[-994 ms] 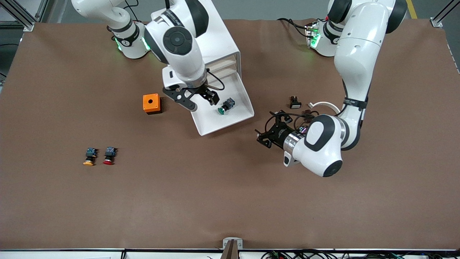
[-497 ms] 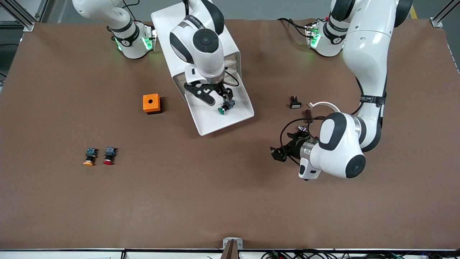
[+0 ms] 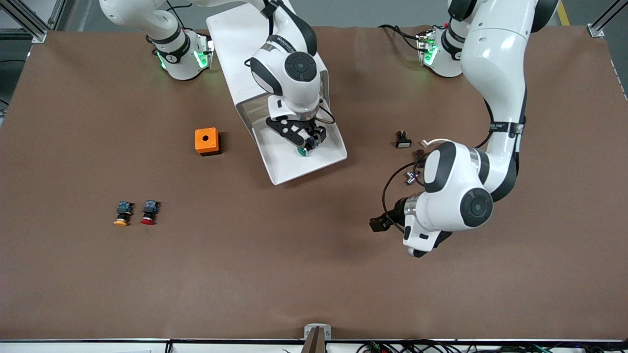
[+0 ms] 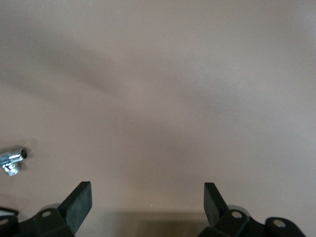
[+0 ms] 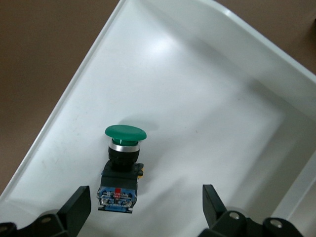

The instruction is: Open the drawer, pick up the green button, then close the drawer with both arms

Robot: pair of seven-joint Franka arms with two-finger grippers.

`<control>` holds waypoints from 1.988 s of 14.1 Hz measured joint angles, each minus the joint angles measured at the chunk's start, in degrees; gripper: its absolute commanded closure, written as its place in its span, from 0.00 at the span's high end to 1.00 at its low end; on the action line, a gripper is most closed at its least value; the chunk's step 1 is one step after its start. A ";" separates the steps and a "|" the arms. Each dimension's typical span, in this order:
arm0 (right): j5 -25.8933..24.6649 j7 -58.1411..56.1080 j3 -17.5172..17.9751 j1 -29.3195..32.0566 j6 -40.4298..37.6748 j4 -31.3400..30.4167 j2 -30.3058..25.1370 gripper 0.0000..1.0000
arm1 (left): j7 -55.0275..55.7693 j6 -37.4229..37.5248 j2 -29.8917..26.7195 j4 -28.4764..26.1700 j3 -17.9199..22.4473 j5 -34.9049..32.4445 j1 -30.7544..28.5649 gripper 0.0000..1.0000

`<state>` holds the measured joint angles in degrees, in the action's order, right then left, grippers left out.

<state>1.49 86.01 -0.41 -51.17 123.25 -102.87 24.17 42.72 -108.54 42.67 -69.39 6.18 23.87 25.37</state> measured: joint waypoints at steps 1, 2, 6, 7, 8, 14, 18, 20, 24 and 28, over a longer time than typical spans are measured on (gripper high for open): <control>-0.70 0.85 0.00 -0.10 0.03 0.53 0.76 1.00 | 0.01 -1.16 -0.37 -0.02 0.01 -0.62 0.22 1.00; -1.35 1.52 -0.01 -0.12 0.06 1.03 1.45 1.00 | 0.01 -2.23 -0.59 -0.04 0.01 -1.51 0.41 1.00; -1.89 2.51 -0.56 -0.12 0.48 2.33 2.98 1.00 | 2.04 -4.67 -0.68 -0.09 0.01 -5.36 1.16 1.00; -1.89 2.90 -0.59 -0.12 0.48 2.50 3.14 1.00 | 2.87 -4.79 -0.68 -0.15 0.02 -6.08 1.43 1.00; -1.89 3.49 -0.58 -0.12 0.49 2.61 3.33 1.00 | 3.69 -4.86 -0.68 -0.24 0.01 -6.77 1.76 1.00; -1.89 6.11 -0.54 -0.30 1.78 3.35 5.33 1.00 | 8.42 -4.92 -0.68 -0.55 0.00 -11.62 4.16 1.00; -1.88 8.04 -0.48 -0.35 2.21 3.50 5.38 0.87 | 10.60 -4.95 -0.67 -0.90 0.00 -12.95 5.28 1.00; -1.88 8.27 -0.42 -0.43 2.30 3.52 5.44 0.84 | 10.95 -4.97 -0.67 -0.97 0.00 -13.96 5.65 1.00; -1.86 9.70 -0.37 -1.71 3.31 3.52 6.35 0.49 | 11.09 -4.97 -0.67 -1.26 -0.01 -15.20 6.33 1.00; -1.86 10.16 -0.37 -2.29 3.82 3.72 6.67 0.00 | 11.09 -4.97 -0.67 -1.28 -1.02 -15.22 7.10 1.00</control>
<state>-0.37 96.17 -0.78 -53.46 127.07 -99.15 30.84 53.81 -113.51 42.00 -70.67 5.16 8.65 32.47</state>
